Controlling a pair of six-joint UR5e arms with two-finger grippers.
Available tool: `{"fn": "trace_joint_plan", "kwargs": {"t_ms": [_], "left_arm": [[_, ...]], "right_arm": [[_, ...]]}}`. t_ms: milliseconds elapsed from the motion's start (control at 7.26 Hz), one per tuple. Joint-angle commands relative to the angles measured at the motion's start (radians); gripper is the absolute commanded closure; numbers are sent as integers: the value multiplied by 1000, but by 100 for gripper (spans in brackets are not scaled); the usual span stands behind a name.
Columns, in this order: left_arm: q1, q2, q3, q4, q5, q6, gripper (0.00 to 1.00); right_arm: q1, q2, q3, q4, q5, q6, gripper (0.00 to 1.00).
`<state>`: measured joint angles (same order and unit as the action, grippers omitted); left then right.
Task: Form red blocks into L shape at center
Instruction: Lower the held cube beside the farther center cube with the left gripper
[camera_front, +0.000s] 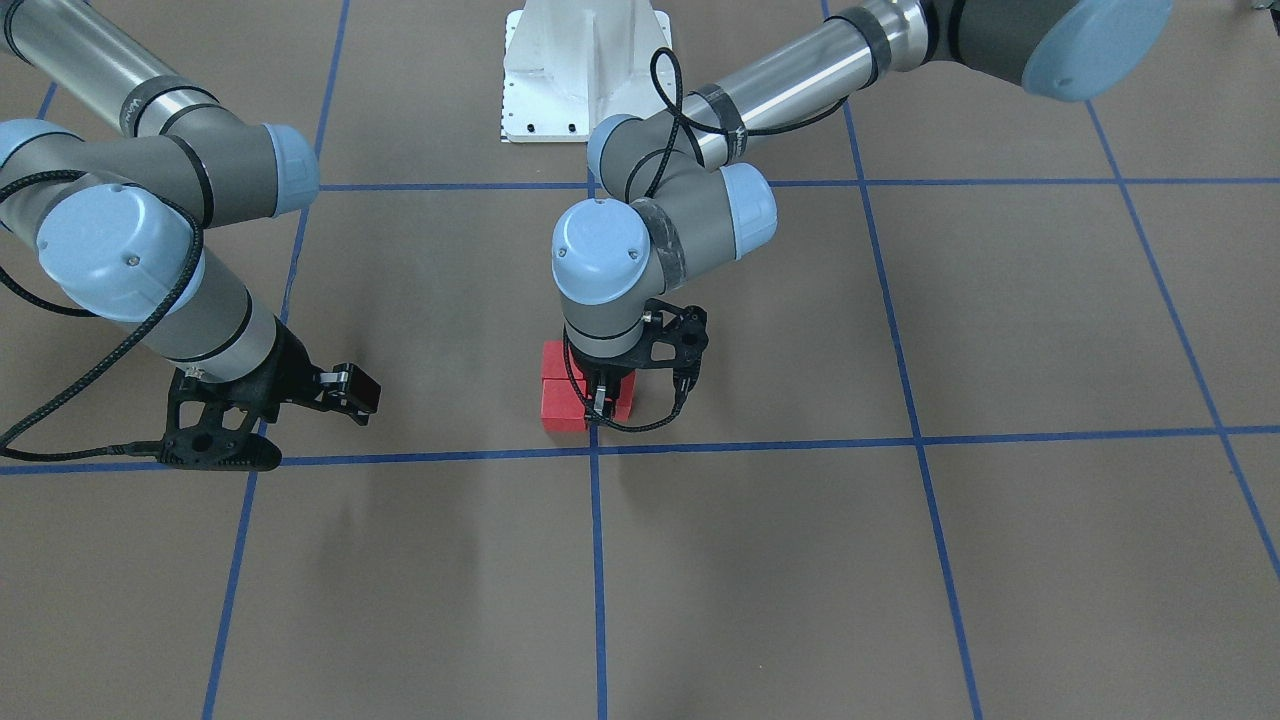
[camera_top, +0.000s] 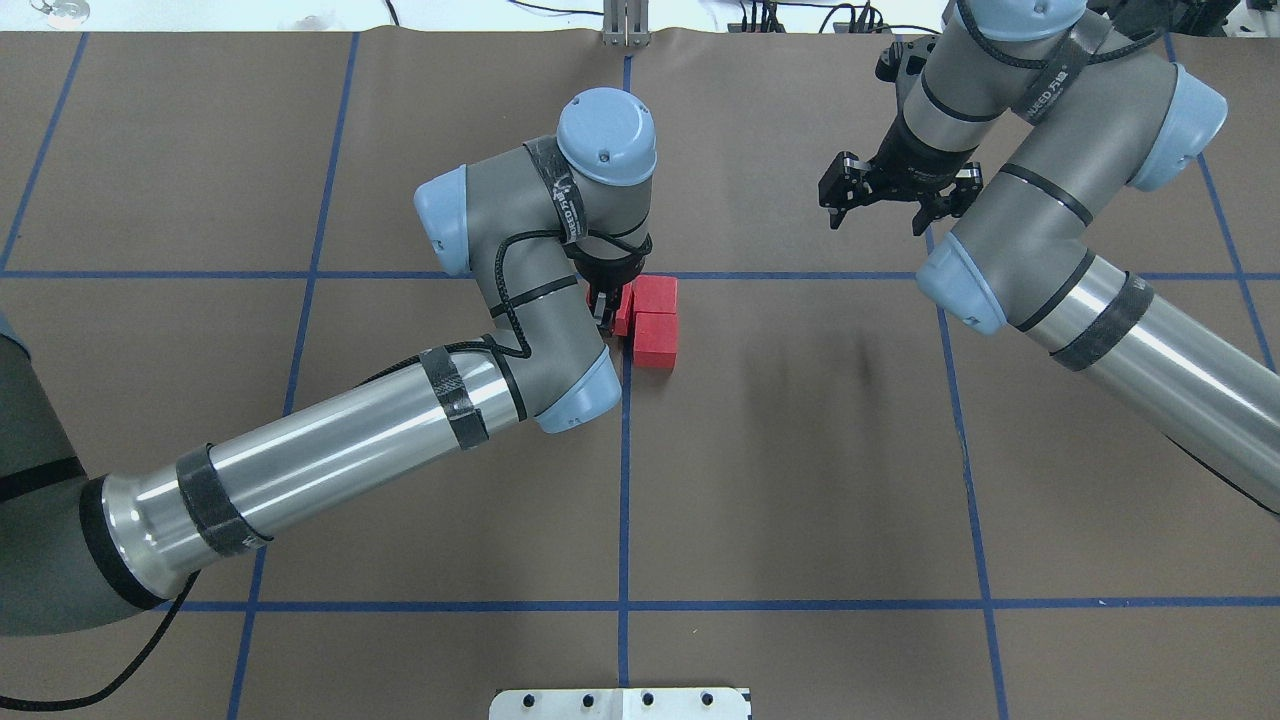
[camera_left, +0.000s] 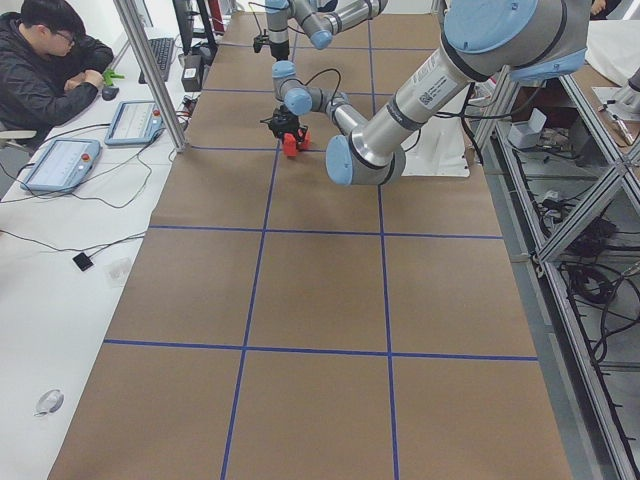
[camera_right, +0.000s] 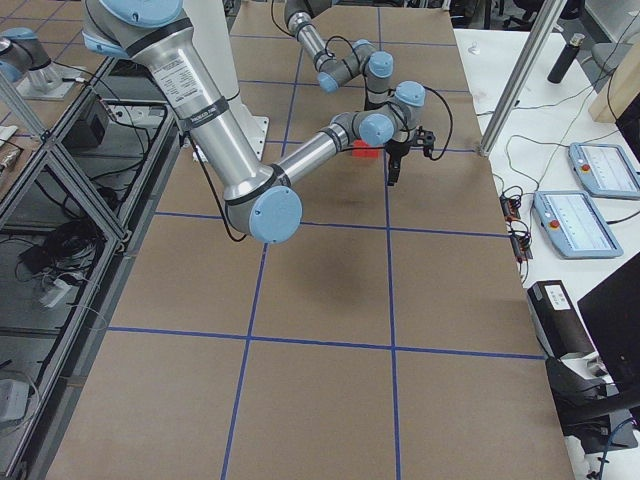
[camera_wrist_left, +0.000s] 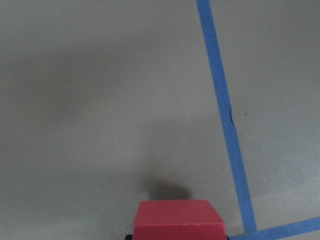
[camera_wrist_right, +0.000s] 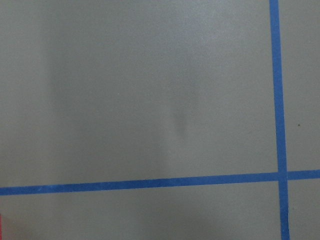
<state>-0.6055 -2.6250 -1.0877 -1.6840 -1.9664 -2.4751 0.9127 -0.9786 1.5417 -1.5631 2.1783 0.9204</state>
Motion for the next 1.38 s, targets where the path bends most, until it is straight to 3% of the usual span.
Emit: {"fn": "trace_joint_plan", "kwargs": {"t_ms": [0,1240], "left_arm": [[9,-1,0,6,20,-1,100],[6,-7,6,18,35,-38,100]], "right_arm": [[0,0,0,0,0,0,1],[0,0,0,0,0,0,1]]}}
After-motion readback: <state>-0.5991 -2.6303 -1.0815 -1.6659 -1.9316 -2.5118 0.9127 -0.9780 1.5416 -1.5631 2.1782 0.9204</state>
